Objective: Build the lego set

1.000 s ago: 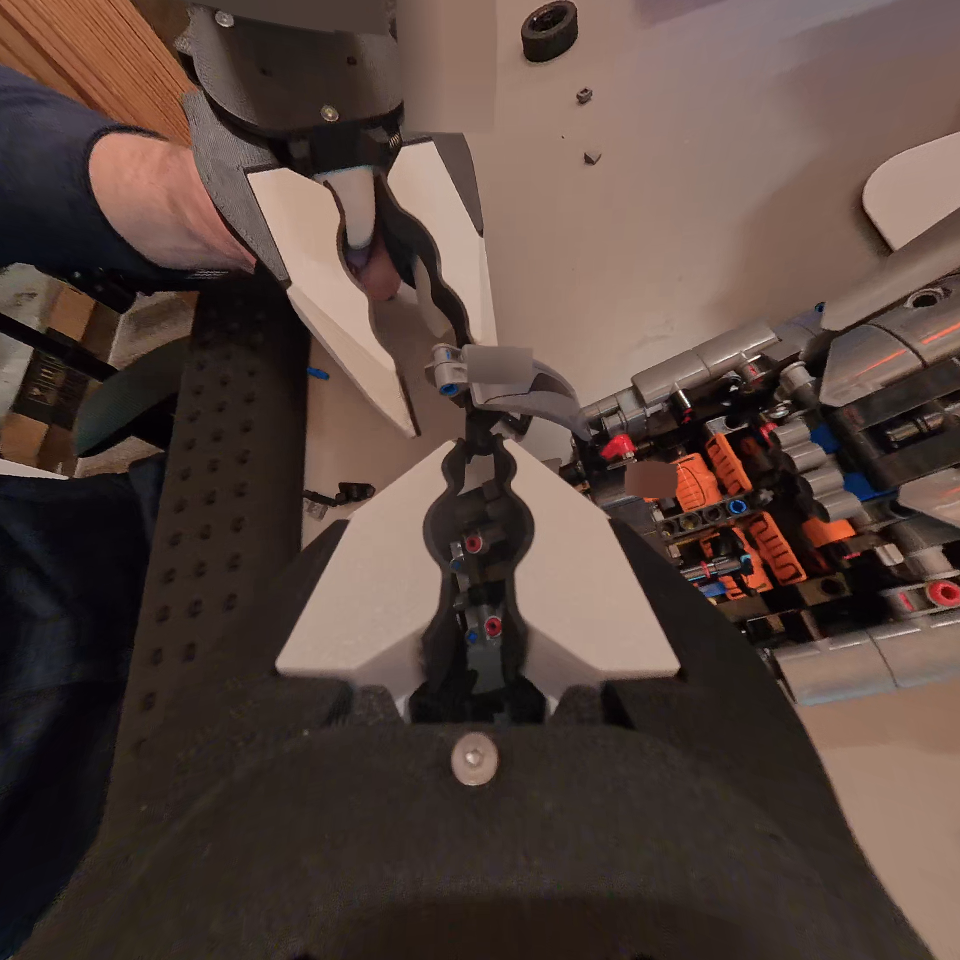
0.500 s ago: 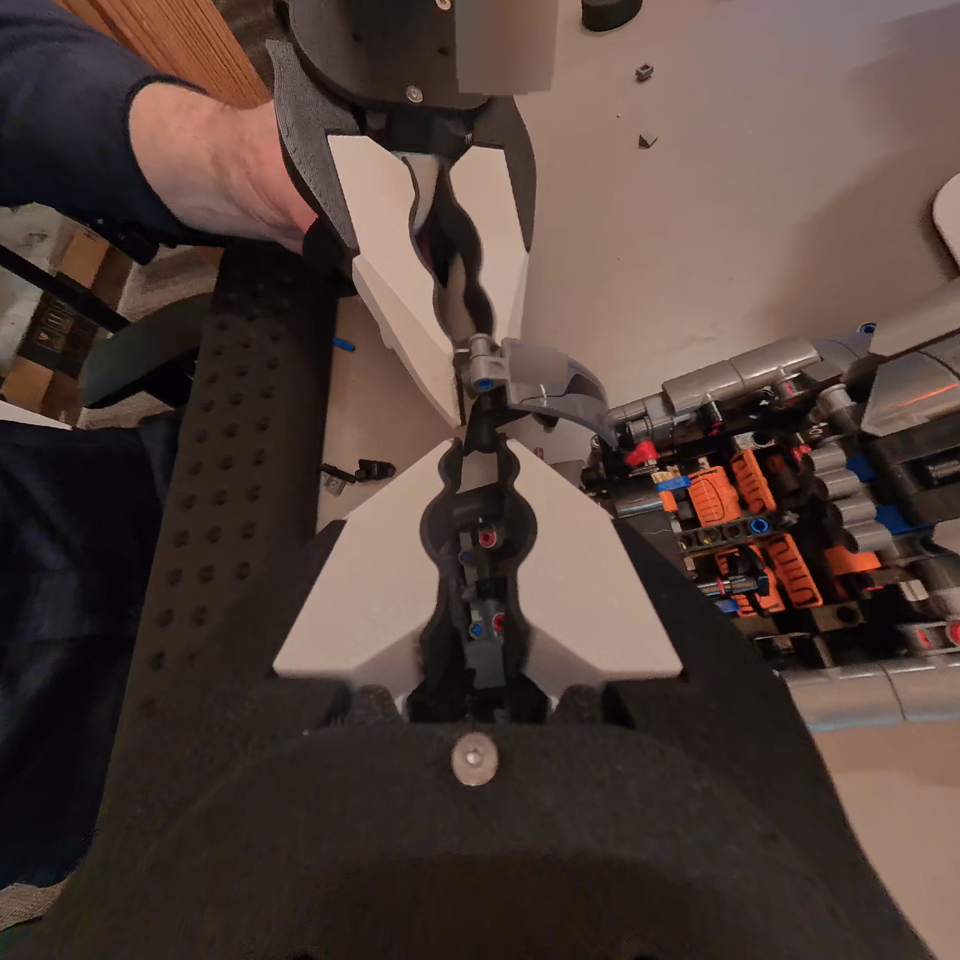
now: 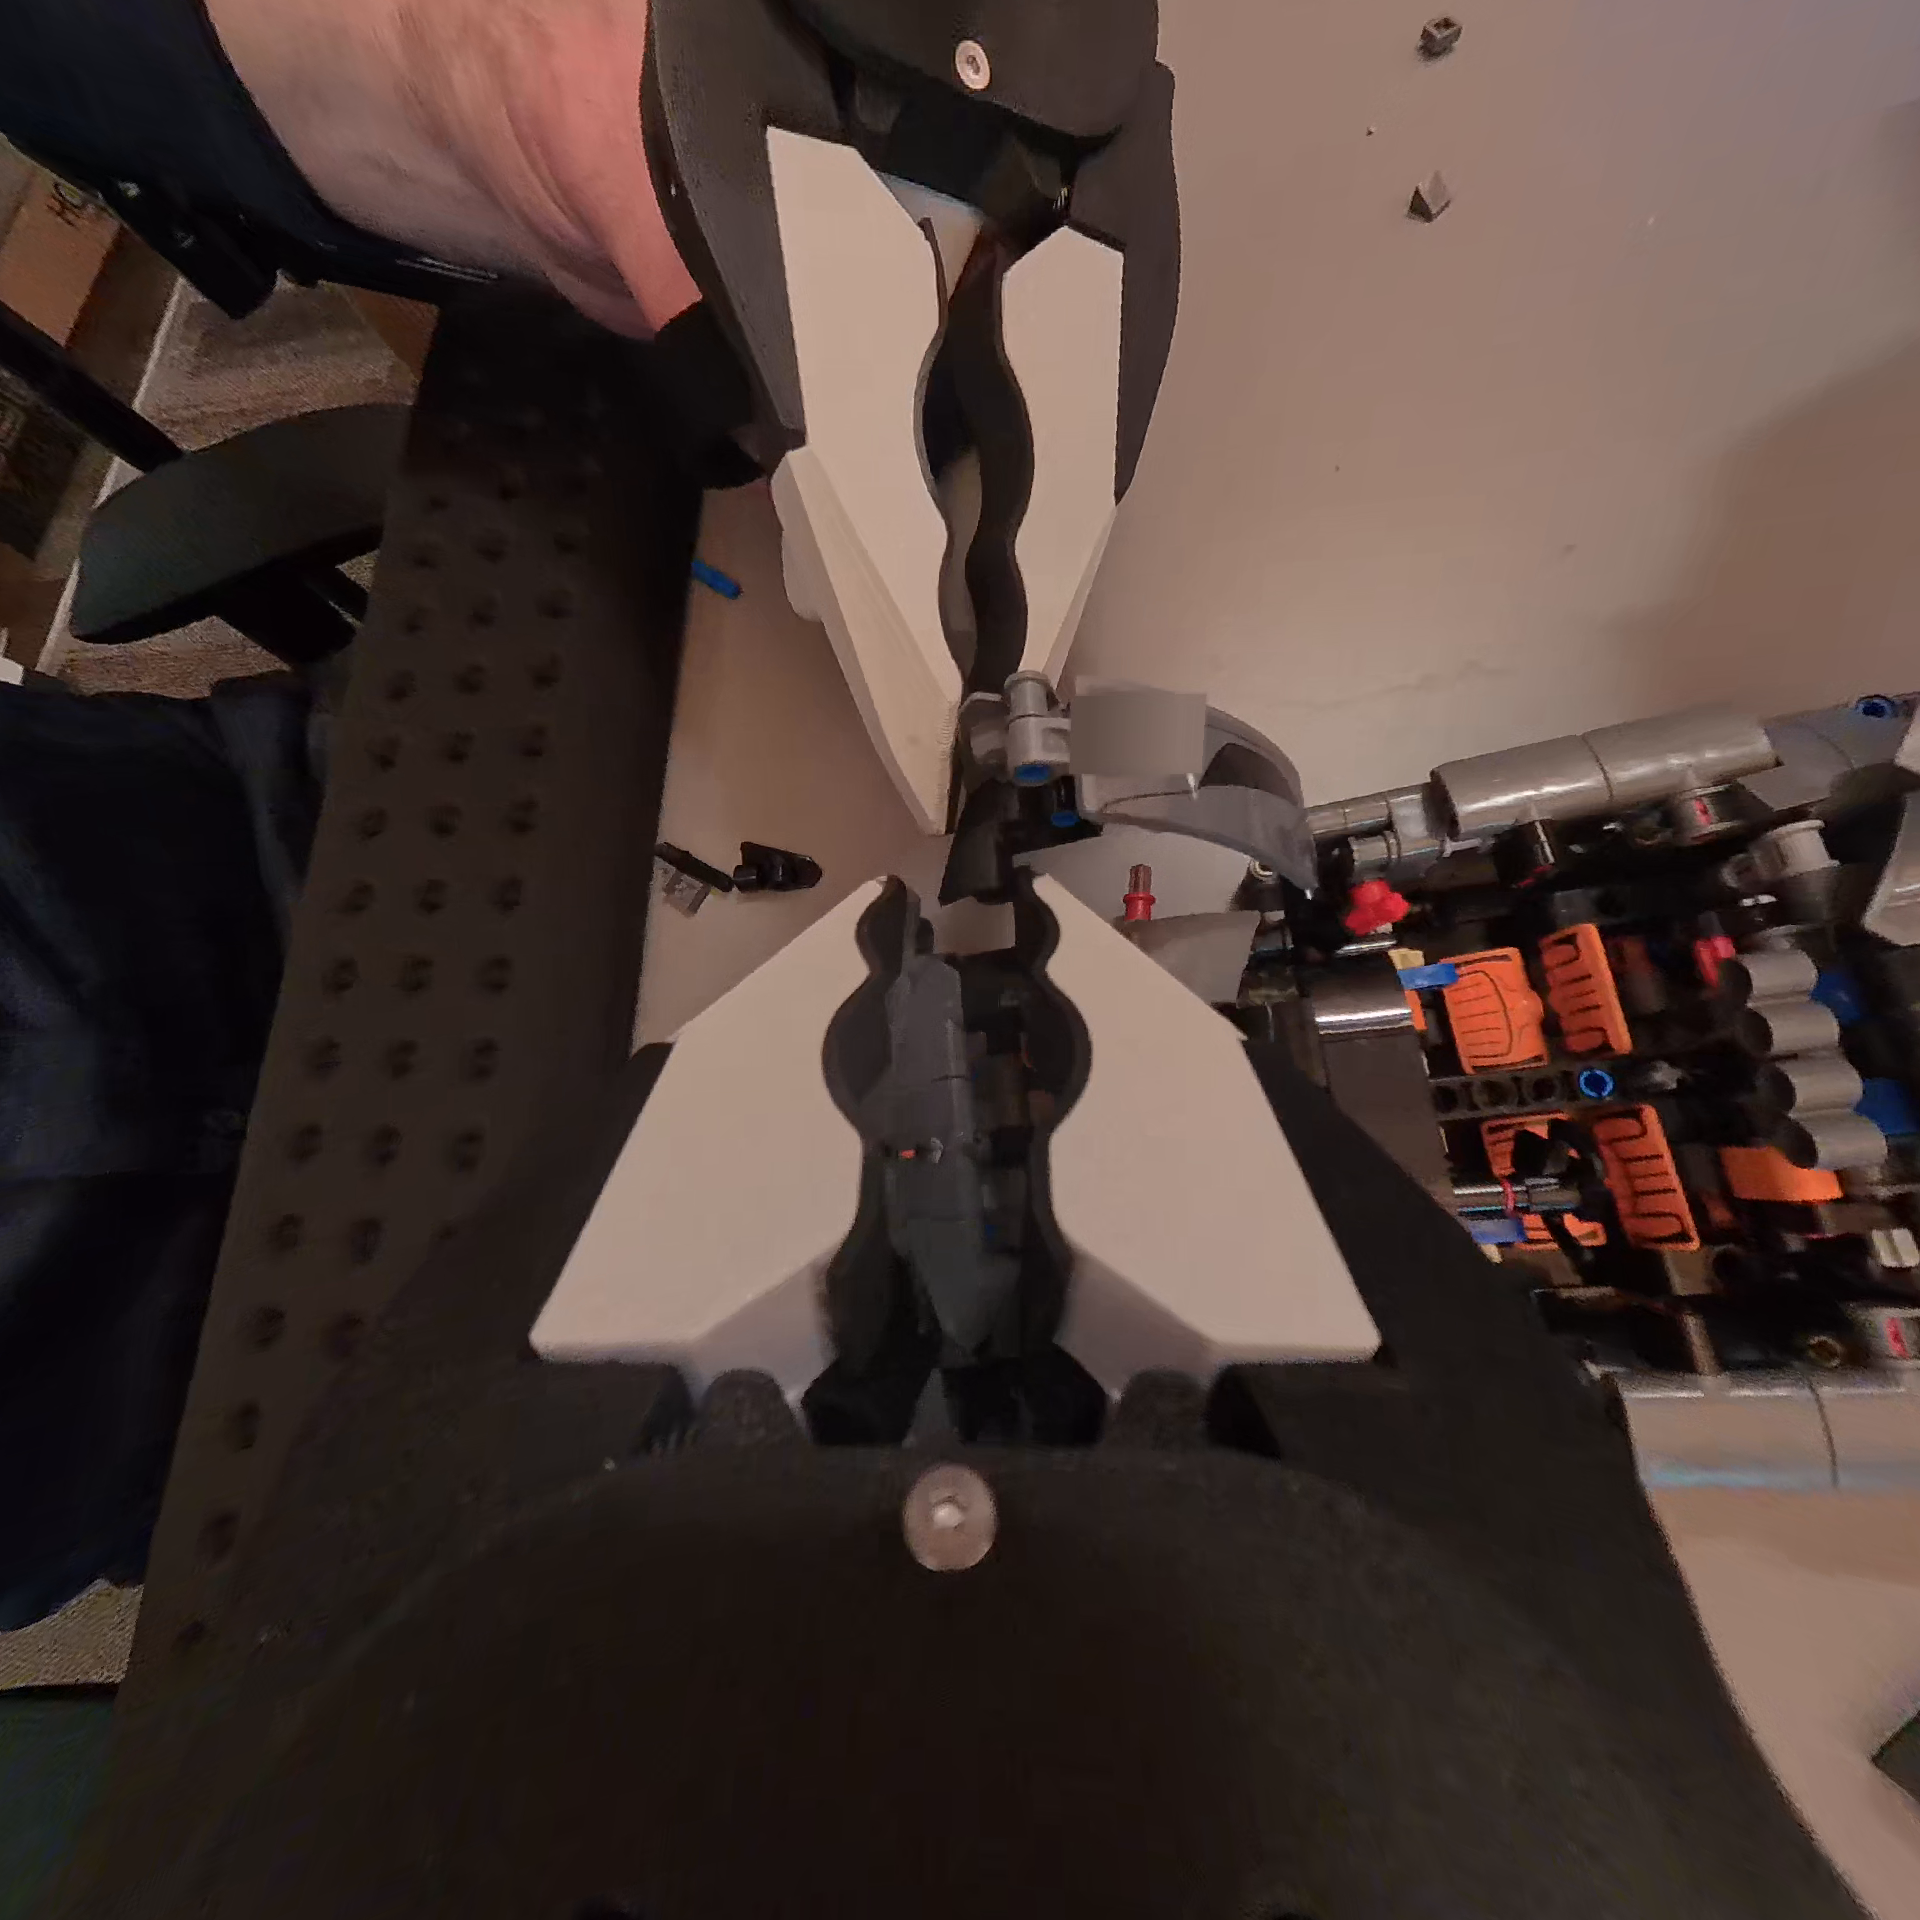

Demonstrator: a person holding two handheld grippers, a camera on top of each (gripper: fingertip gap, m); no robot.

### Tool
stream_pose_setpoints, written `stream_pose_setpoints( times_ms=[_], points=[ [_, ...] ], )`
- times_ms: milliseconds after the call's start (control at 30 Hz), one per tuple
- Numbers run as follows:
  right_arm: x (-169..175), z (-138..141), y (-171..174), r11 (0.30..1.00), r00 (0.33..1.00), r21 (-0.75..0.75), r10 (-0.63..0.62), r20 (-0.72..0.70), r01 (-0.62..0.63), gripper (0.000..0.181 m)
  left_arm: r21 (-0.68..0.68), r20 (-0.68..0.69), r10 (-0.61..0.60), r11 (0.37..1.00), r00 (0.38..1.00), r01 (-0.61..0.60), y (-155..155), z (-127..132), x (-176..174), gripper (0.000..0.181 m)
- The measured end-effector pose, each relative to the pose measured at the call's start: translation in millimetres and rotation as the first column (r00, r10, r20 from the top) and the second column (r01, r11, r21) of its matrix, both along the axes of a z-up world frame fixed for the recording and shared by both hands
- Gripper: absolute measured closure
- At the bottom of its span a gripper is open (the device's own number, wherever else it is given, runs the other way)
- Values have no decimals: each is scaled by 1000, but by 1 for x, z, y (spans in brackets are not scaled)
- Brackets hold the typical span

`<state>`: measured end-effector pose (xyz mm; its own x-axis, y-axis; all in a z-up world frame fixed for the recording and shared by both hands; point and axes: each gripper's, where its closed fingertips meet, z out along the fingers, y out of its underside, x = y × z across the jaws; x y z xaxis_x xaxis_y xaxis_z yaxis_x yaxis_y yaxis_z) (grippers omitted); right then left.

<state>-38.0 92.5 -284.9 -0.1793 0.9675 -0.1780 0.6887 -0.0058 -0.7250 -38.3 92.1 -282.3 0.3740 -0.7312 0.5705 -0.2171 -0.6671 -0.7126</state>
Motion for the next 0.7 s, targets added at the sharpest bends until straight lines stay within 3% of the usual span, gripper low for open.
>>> stream_pose_setpoints(
  times_ms=[367,533,700],
  points=[
    [28,20,12,999,997,-10,-42,-66,41,165,-45,-84,-18,999,996,15,-8,-16,-7,181],
    [30,18,14,998,997,-13,-55,-63,54,167,56,-251,-8,998,968,23,-5,-34,-6,152],
    [30,17,14,998,997,-11,-56,-60,55,168,94,-221,16,996,975,5,1,-29,0,154]
  ],
)
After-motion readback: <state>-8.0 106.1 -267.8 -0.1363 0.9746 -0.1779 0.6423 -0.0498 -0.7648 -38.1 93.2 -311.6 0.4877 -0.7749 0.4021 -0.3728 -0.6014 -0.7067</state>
